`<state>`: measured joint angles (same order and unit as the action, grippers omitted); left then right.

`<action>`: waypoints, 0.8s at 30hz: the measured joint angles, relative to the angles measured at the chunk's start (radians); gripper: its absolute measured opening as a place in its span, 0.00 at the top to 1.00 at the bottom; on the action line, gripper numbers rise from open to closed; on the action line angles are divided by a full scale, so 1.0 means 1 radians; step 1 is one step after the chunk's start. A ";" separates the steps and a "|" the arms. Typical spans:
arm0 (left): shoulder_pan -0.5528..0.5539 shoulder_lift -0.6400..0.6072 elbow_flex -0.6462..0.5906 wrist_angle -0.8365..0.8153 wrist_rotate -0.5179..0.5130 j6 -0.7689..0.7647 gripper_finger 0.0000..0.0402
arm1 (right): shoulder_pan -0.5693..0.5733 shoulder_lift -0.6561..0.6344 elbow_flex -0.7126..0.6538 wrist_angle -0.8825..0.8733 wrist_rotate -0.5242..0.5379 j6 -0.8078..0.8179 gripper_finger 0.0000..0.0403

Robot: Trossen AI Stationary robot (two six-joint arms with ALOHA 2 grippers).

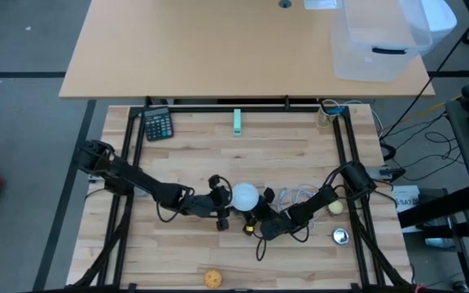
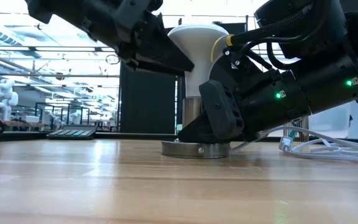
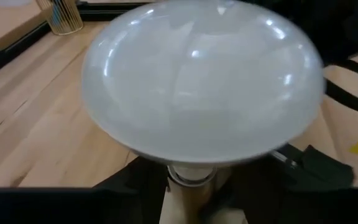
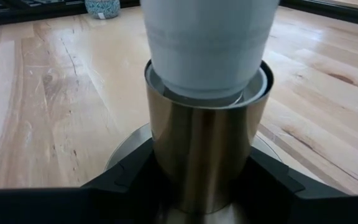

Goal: Screw lightbulb
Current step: Remove the white lightbulb from the silver lamp

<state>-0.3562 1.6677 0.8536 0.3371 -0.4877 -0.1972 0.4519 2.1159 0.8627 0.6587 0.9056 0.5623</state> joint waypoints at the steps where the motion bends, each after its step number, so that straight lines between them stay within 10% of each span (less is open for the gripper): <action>1: -0.005 -0.012 0.000 -0.019 -0.002 -0.006 0.57 | 0.000 0.000 0.000 0.002 0.001 -0.003 0.55; 16: -0.158 -0.083 0.001 -0.243 -0.163 -0.220 0.57 | 0.030 -0.037 -0.002 0.029 0.008 -0.017 0.42; 24: -0.344 -0.036 0.000 -0.278 -0.506 -0.470 0.57 | 0.041 -0.099 -0.002 0.034 0.036 -0.053 0.41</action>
<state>-0.7003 1.6315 0.8536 0.0587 -0.9933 -0.6668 0.4928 2.0166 0.8612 0.6926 0.9417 0.5090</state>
